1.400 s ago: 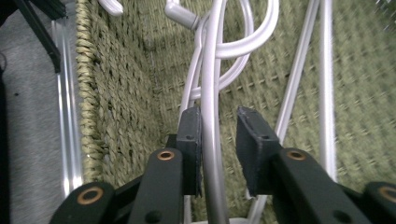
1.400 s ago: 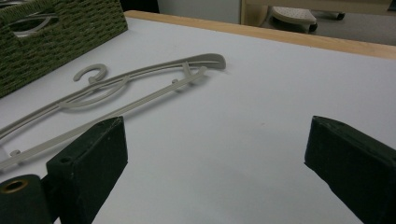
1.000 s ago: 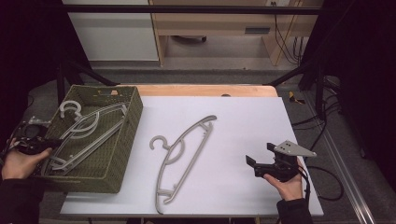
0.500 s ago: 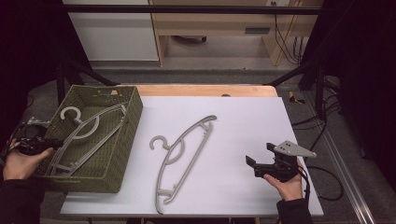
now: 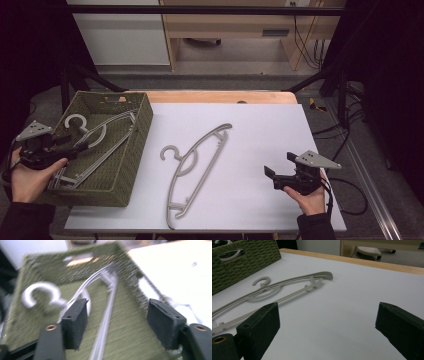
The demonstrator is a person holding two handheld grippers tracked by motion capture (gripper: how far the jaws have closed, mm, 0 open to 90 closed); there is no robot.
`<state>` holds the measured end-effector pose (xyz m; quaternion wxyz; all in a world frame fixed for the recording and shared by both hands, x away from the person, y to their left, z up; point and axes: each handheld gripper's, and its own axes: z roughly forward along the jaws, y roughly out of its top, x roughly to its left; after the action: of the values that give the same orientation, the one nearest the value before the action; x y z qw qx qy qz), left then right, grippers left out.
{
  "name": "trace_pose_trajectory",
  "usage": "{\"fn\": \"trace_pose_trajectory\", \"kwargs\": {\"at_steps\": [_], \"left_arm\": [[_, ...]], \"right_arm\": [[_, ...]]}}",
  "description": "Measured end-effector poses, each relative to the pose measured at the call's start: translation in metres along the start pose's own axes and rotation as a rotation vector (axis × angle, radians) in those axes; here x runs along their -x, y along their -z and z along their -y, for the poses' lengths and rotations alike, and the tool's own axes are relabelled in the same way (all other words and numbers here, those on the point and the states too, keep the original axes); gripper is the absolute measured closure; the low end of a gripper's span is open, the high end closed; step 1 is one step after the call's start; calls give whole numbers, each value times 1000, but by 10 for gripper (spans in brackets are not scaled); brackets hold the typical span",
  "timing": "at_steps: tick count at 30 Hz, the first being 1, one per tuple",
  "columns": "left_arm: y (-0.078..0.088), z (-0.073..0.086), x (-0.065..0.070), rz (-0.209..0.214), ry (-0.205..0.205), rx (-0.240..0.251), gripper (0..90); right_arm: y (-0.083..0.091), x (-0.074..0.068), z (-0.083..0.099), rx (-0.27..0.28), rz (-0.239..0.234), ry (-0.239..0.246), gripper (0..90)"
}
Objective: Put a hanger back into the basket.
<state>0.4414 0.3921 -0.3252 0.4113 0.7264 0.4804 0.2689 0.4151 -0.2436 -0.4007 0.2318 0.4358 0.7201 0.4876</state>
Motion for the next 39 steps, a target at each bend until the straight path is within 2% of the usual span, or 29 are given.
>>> {"fn": "trace_pose_trajectory", "kwargs": {"at_steps": [1,7,11,14,25,34,39], "left_arm": [[1,-1,10,33,4,38,295],[-4,0,47,144,-1,137,169],[-10,4,69,199,-7,167,113],[-15,7,87,219,-20,180,99],[-39,17,138,290,-78,121,66],[-58,30,165,315,-113,86,102],[-71,41,179,317,-140,42,131]], "right_arm": [[0,0,0,2,1,-3,56],[2,0,-2,18,2,-5,53],[4,0,-3,26,2,-4,52],[5,0,-3,31,-2,-2,51],[6,-1,-3,27,-4,3,51],[4,-2,-1,21,-3,-5,52],[3,-3,-1,18,-9,5,52]]}}
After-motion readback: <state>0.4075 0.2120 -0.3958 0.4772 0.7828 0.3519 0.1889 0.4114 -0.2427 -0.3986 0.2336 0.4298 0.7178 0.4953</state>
